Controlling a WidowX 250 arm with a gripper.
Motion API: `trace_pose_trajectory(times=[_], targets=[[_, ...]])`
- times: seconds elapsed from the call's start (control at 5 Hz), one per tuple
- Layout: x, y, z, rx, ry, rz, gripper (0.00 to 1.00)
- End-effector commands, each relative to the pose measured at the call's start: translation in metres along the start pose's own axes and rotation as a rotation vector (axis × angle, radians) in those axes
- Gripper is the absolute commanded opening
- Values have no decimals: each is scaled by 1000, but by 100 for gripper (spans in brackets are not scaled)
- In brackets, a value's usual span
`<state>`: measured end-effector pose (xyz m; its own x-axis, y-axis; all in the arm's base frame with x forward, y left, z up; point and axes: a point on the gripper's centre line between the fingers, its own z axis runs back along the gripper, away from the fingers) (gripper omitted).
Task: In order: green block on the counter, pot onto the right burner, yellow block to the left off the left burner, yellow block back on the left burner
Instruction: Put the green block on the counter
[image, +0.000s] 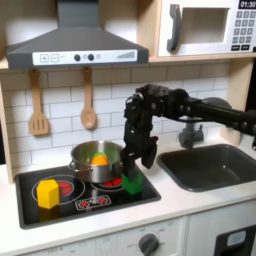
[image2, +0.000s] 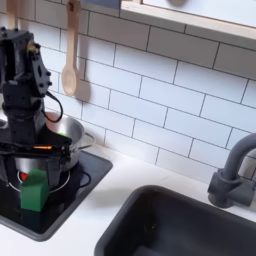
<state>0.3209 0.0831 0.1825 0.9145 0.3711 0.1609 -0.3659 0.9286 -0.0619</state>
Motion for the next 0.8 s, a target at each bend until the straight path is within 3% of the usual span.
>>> trace_pose_trajectory(times=[0.0,0.6], targets=[[4,1,-14,10,28,3,100],[5,6,-26,34,42,19,100]])
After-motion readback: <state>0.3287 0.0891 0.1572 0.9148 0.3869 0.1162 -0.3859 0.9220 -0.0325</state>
